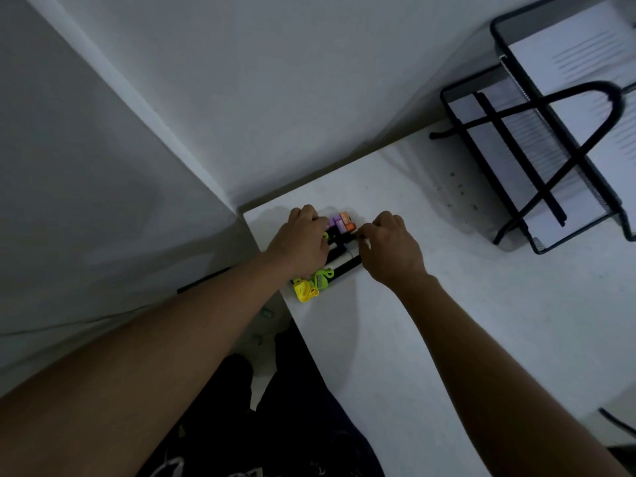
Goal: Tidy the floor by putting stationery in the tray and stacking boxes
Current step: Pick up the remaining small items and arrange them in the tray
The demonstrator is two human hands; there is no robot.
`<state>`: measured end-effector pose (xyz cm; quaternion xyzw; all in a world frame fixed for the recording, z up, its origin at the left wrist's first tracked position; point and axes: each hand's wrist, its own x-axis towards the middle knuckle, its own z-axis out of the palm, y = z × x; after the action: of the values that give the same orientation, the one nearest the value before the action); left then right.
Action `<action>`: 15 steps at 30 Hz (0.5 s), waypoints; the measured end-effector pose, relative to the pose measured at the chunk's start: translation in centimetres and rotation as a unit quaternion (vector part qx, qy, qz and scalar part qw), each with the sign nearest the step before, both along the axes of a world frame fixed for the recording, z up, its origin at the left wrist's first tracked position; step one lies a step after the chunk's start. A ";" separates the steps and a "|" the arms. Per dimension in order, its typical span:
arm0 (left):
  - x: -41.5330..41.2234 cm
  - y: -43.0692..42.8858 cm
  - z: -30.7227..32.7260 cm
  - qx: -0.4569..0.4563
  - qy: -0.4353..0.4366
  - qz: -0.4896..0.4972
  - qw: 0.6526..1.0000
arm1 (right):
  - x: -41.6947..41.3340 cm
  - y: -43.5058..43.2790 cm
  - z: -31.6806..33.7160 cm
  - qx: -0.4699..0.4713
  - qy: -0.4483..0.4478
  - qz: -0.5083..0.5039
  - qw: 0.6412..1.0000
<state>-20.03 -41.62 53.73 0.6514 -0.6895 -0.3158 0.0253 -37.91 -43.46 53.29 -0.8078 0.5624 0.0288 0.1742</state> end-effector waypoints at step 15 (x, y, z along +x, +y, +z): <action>-0.4 0.1 0.2 0.042 -0.032 -0.025 0.998 | 0.2 1.6 -0.4 -0.061 -0.055 -0.062 0.995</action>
<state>-20.46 -41.56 53.94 0.6441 -0.6921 -0.3242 -0.0323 -37.72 -41.87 52.89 -0.7808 0.6018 -0.0603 0.1567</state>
